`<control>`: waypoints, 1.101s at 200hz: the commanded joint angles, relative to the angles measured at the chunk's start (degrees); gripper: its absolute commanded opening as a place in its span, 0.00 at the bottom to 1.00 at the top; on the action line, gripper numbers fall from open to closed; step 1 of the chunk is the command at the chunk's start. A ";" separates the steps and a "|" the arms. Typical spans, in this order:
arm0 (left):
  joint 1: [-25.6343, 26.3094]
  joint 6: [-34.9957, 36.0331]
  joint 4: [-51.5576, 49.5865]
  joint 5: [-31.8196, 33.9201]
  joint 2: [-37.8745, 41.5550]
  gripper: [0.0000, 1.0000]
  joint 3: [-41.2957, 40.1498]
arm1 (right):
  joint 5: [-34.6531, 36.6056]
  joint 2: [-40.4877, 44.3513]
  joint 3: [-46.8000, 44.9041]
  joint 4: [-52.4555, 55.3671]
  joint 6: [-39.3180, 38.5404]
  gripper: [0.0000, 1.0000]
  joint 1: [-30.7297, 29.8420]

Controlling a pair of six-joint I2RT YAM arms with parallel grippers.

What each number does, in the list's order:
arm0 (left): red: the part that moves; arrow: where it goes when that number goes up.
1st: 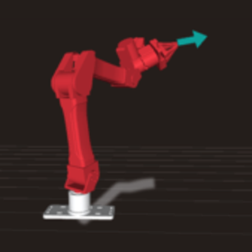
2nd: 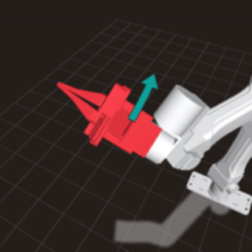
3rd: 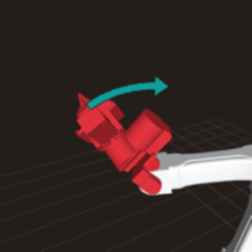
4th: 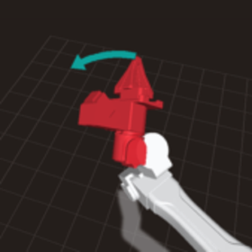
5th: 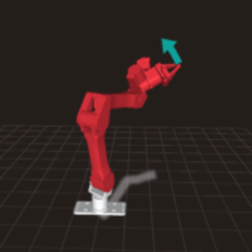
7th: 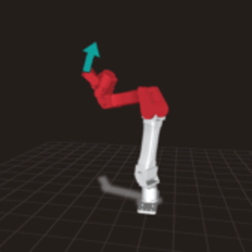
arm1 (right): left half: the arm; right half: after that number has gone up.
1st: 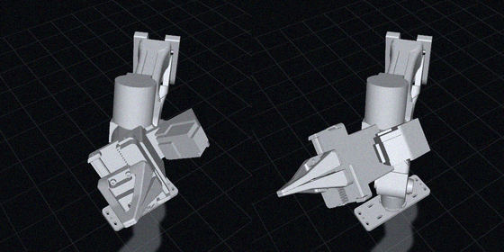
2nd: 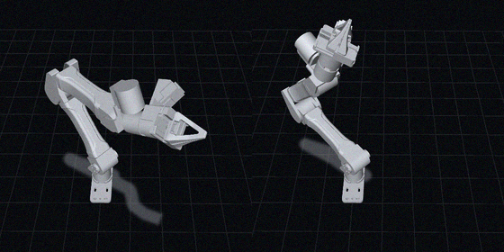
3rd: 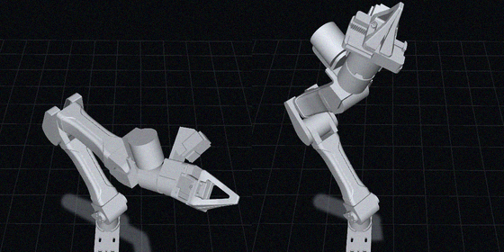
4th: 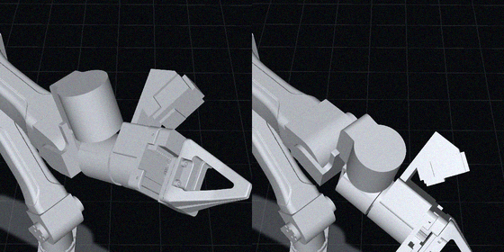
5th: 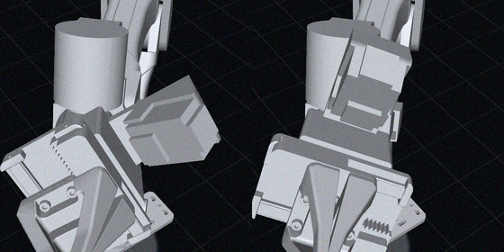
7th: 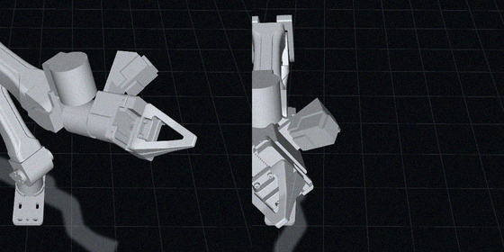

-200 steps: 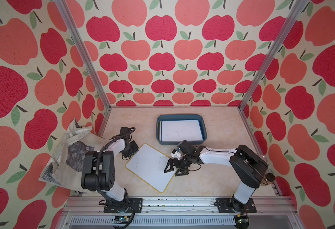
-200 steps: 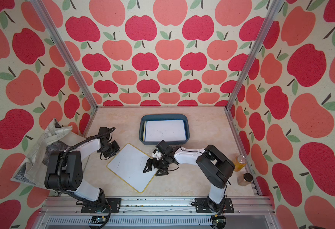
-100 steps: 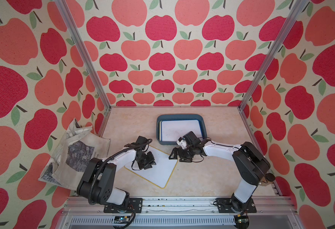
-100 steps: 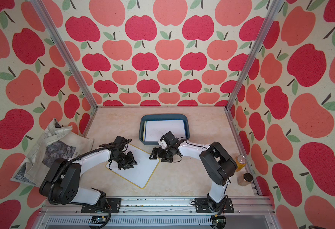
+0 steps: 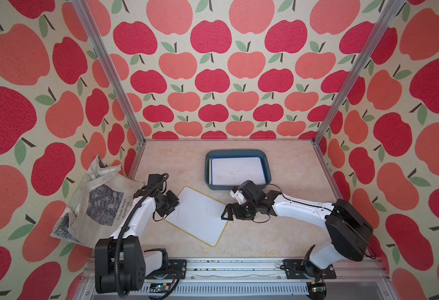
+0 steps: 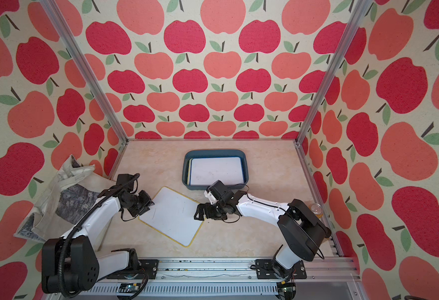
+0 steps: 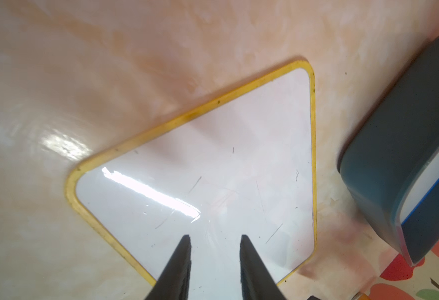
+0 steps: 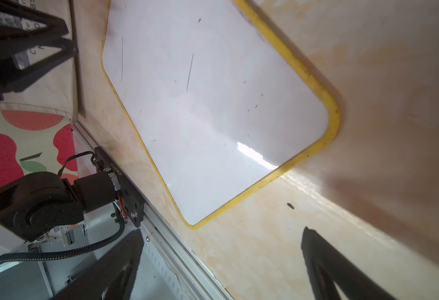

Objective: Put the whiteboard into the storage box
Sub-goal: Move the whiteboard to the center of the board.

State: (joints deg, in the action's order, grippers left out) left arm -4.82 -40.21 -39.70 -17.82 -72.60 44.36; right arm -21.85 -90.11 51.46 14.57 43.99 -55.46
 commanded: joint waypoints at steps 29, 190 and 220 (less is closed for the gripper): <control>-3.05 4.46 -1.34 5.12 -7.98 0.34 5.36 | -0.98 -4.50 0.61 -6.02 3.82 0.99 -5.00; -4.33 5.86 5.51 5.91 -19.06 0.34 0.53 | -1.60 -9.24 1.06 -5.06 5.09 0.99 -6.99; -1.50 5.30 4.02 3.41 -14.72 0.34 -3.10 | 0.31 -8.75 -0.10 -4.07 5.38 0.99 -6.38</control>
State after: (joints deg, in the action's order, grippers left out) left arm -8.95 -34.61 -32.95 -11.33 -88.09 46.19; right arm -24.05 -98.39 52.66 7.22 48.40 -61.93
